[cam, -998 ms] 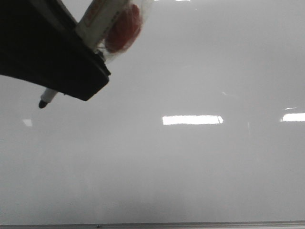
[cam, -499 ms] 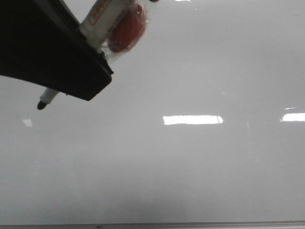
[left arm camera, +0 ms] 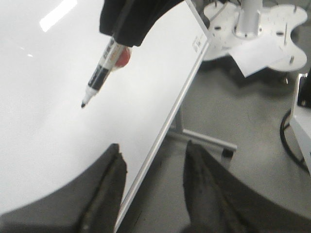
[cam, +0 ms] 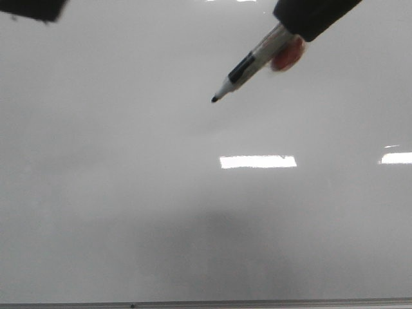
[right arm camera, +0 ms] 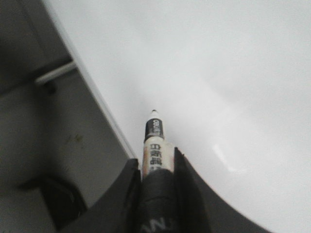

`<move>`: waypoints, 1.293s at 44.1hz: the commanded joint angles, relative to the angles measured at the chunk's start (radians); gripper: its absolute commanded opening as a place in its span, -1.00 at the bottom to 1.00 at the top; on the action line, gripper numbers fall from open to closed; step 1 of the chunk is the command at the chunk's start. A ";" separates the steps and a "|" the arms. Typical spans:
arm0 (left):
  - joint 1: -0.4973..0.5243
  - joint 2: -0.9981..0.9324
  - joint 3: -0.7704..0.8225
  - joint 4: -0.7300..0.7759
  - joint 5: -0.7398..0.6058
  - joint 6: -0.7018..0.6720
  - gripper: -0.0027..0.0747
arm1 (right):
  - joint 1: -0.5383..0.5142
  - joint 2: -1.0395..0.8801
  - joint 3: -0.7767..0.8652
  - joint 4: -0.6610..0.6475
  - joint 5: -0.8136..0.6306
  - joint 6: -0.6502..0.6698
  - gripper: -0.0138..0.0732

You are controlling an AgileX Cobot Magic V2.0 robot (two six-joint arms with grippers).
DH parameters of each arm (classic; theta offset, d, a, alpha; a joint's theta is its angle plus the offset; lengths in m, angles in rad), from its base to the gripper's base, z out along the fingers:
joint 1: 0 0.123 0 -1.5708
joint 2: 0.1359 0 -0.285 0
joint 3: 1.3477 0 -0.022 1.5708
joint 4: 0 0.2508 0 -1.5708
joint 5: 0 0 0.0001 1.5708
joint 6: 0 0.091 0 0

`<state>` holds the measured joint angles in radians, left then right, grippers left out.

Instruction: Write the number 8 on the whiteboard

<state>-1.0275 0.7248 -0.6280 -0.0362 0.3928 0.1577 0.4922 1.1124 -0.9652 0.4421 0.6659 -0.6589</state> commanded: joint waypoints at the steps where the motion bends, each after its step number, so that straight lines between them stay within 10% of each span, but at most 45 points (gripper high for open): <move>1: 0.022 -0.104 0.046 -0.019 -0.116 -0.071 -0.67 | -0.033 -0.076 0.065 0.078 -0.254 0.005 -0.83; 6: 0.038 -0.222 0.123 -0.052 -0.148 -0.076 -0.98 | -0.034 -0.087 0.125 0.080 -0.359 0.005 -0.83; 42: 0.038 -0.320 0.167 -0.055 -0.136 -0.076 -0.99 | -0.034 0.566 -0.593 0.425 -0.053 -0.191 -0.83; 57: 0.038 -0.320 0.167 -0.055 -0.136 -0.076 -0.99 | -0.029 0.682 -0.656 0.409 0.011 -0.191 -0.84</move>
<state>-0.9910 0.3989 -0.4308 -0.0795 0.3289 0.0926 0.4644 1.8276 -1.5862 0.8306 0.6924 -0.8370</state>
